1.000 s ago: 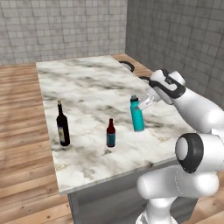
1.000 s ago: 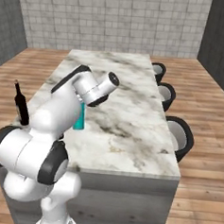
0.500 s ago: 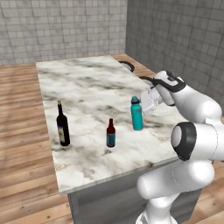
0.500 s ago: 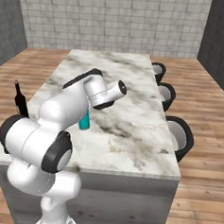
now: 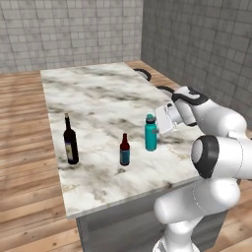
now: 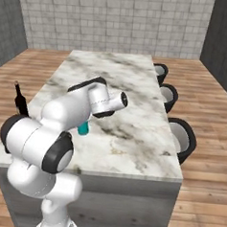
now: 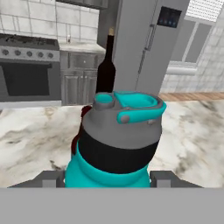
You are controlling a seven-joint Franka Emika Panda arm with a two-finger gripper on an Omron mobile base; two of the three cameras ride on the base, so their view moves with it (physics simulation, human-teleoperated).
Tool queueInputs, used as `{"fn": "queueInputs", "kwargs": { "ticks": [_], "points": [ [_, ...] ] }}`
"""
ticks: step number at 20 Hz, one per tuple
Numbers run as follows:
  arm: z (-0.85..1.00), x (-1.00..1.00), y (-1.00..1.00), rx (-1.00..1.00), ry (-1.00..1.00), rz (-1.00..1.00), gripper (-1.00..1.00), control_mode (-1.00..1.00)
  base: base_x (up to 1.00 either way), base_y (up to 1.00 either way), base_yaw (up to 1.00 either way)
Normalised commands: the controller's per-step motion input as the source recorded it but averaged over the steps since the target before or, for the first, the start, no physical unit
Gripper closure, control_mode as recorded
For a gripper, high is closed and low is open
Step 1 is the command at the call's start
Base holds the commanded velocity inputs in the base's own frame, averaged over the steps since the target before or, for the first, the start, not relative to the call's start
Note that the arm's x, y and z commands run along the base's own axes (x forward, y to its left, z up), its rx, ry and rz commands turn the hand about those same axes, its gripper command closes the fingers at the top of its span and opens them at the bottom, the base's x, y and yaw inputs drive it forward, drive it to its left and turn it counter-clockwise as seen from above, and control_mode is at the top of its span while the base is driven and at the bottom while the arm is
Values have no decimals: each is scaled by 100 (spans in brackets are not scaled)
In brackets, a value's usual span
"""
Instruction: Move the drinks to the dining counter.
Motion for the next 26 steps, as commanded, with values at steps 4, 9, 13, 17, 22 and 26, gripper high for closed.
{"fn": "queueInputs", "kwargs": {
  "ticks": [4, 9, 13, 17, 22, 26],
  "points": [
    [-51, 0, 7, 0, -5, 7, 100, -100, 0, 0, 0],
    [-39, 0, 1, 0, -8, 6, 100, -100, 0, 0, 0],
    [-20, 0, 0, 0, -13, 2, 100, -100, 0, 0, 0],
    [-16, 0, 0, 4, -11, 0, 100, -100, 0, 0, 0],
    [-22, 1, 0, 3, 0, 0, 100, -100, 0, 0, 0],
    [-16, 7, 0, 0, 9, 0, 100, -100, 0, 0, 0]
  ]
}}
